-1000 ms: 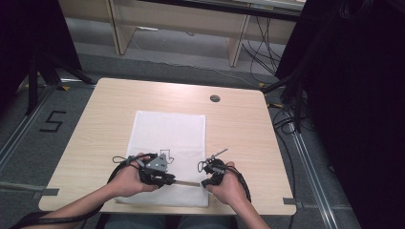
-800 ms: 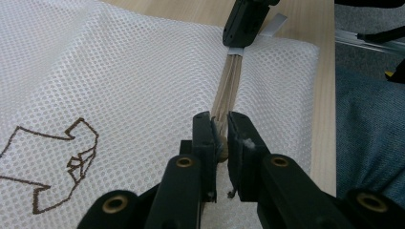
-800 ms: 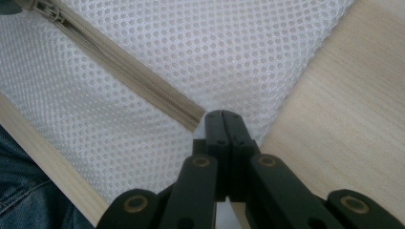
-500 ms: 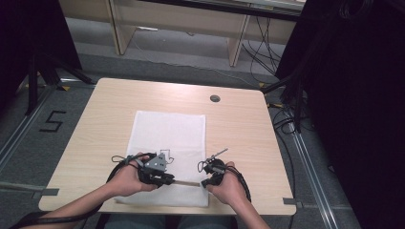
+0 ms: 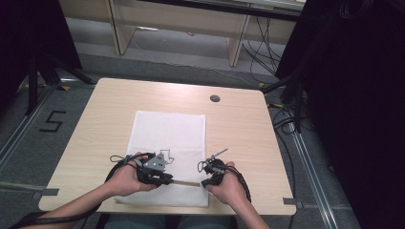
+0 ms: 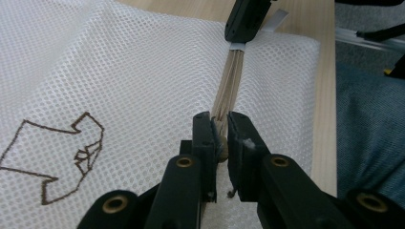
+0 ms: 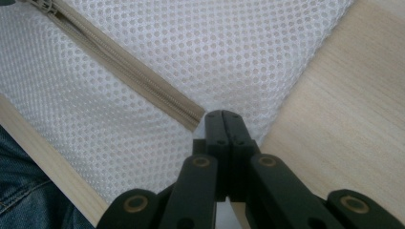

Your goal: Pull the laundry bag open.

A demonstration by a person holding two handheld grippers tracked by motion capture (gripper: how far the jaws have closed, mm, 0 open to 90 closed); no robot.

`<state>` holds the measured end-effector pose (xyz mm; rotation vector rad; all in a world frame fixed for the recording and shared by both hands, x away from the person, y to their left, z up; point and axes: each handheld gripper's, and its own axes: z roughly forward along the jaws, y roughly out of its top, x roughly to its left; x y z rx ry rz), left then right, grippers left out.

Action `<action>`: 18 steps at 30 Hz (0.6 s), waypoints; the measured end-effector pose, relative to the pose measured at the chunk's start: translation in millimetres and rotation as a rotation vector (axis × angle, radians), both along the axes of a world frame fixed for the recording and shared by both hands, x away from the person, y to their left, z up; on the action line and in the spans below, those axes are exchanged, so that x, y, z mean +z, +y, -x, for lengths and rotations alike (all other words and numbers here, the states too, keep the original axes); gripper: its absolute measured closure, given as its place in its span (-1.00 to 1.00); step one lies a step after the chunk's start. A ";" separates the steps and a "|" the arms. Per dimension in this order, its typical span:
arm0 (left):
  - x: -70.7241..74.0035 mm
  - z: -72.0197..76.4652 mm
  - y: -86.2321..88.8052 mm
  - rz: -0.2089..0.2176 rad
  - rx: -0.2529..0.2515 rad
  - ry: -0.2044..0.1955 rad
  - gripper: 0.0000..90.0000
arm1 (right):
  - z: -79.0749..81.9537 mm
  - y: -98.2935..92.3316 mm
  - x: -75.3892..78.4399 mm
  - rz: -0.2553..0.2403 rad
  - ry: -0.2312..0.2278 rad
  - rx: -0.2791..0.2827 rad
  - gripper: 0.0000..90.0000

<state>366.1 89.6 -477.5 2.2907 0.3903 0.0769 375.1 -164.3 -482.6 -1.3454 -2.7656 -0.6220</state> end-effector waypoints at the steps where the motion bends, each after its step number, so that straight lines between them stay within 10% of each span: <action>1: 0.6 0.0 0.4 -0.008 0.003 -0.005 0.82 | 0.0 0.0 0.1 0.000 0.000 0.000 1.00; 18: 0.3 0.1 5.1 0.001 0.002 0.002 0.82 | -0.3 0.0 -0.2 0.011 -0.011 0.011 1.00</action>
